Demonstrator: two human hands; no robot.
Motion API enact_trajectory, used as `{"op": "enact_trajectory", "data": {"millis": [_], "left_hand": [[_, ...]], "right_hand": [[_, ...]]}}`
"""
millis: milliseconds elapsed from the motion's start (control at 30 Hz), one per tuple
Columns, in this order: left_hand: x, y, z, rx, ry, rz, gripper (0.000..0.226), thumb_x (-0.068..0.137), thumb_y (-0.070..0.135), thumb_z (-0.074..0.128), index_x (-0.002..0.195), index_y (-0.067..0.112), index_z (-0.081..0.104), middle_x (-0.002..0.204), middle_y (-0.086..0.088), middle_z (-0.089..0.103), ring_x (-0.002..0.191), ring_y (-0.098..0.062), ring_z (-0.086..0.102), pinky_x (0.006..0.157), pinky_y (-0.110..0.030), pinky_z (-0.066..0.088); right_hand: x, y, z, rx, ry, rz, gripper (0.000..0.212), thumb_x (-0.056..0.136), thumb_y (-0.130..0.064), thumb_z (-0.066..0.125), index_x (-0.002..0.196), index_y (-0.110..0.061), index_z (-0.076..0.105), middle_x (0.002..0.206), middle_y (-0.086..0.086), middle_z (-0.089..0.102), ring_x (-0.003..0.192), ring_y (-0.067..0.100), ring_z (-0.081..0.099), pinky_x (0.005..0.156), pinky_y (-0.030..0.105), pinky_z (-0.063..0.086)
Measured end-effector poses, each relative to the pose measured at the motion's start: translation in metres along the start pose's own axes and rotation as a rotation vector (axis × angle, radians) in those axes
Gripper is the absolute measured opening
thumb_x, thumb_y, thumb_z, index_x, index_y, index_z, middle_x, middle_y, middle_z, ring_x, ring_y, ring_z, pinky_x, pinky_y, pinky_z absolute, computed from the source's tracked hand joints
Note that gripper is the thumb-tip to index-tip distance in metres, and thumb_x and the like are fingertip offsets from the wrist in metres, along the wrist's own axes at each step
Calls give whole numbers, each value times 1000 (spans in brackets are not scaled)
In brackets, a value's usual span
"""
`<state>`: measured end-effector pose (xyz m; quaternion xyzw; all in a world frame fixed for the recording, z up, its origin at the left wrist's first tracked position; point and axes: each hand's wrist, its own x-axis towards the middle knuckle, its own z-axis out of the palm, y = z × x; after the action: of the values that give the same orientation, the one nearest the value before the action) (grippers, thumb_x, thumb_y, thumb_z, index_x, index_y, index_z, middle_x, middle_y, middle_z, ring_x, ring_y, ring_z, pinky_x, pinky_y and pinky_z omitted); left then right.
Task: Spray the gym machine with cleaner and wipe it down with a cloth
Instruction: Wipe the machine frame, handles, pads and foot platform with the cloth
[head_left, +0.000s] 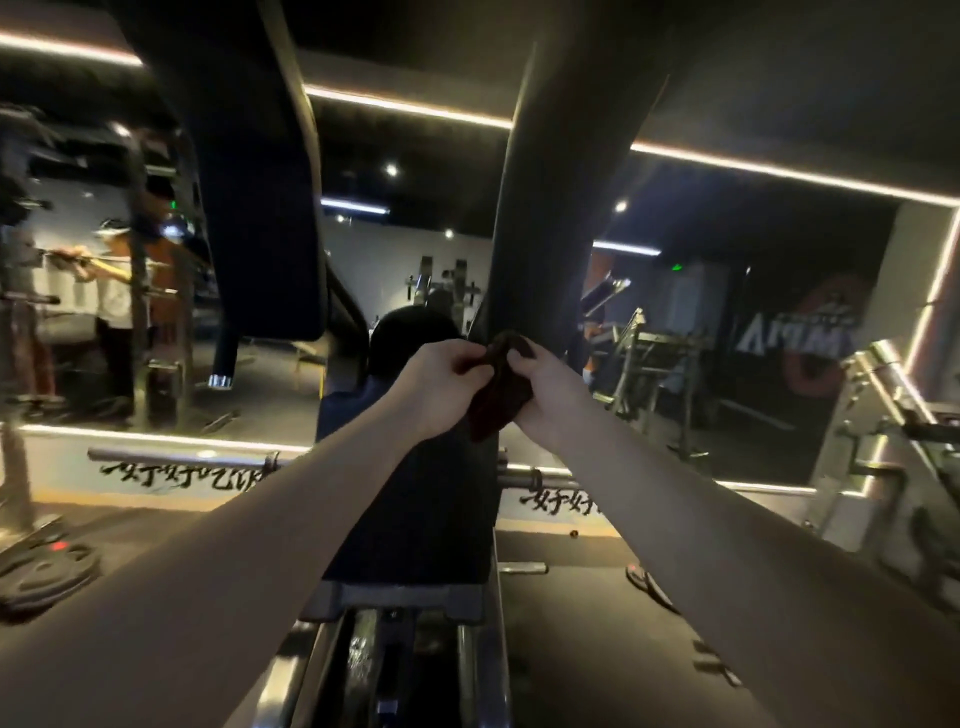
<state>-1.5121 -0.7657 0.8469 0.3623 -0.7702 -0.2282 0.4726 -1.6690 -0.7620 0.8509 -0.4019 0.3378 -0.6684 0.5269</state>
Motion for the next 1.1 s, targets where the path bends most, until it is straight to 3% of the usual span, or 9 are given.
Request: {"op": "enact_trajectory", "data": {"millis": [200,300,400,500,567,700,900,1000,1100], "left_hand": [[45,61,-7,-5,23,94,30,103,26,60,133,22,66,119,4,71,111,-11,67,104,-40,53],[66,95,-13,-30,154,127,36,104,31,60,138,21,61,120,5,66,110,-11,64,102,-37,53],[84,128,-31,-108,370,190,38,103,36,60,139,23,56,123,7,62,108,-10,63,93,-33,55],[105,156,-52,-185,473,272,37,104,36,59,138,23,53,122,7,60,108,-8,61,88,-25,51],[116,173,-60,-254,443,313,43,106,37,54,146,23,48,131,5,59,117,-8,59,87,-19,45],[131,195,-64,-334,346,364,53,109,39,45,159,29,35,159,3,42,146,-14,39,111,-30,31],[158,189,-74,-420,242,311,38,108,34,48,145,29,56,137,-2,63,131,-18,58,115,-49,44],[159,186,-72,-452,203,356,34,110,29,44,141,26,57,130,-1,67,122,-14,63,108,-40,48],[161,185,-68,-477,175,342,35,111,32,39,144,30,52,136,-2,61,125,-18,60,109,-43,47]], "right_hand": [[2,-68,7,-85,24,-146,32,105,-6,53,133,-14,64,126,17,71,114,35,69,100,53,55],[0,-108,10,-135,48,-255,28,101,-7,60,126,-18,69,119,14,74,111,32,71,99,53,56],[-4,-152,17,-298,140,-485,28,97,-11,68,117,-29,71,113,1,76,109,23,71,103,51,54],[-17,-195,31,-545,254,-780,34,98,-16,68,129,-28,62,115,-14,67,109,6,64,101,35,52],[-25,-220,40,-615,288,-948,33,100,-17,66,132,-25,60,121,-11,64,115,7,62,100,30,52],[-27,-250,59,-697,322,-1140,33,102,-17,62,134,-22,63,126,-7,65,121,10,61,103,28,52],[-6,-264,115,-1254,135,-1212,25,102,-24,60,126,-27,69,122,-7,68,123,14,59,112,51,44],[-2,-268,118,-1505,110,-1195,23,105,-24,56,124,-25,69,123,-4,65,125,17,52,113,50,39],[5,-281,80,-1514,238,-1219,23,104,-23,58,123,-24,70,123,-5,61,124,17,49,110,43,41]]}}
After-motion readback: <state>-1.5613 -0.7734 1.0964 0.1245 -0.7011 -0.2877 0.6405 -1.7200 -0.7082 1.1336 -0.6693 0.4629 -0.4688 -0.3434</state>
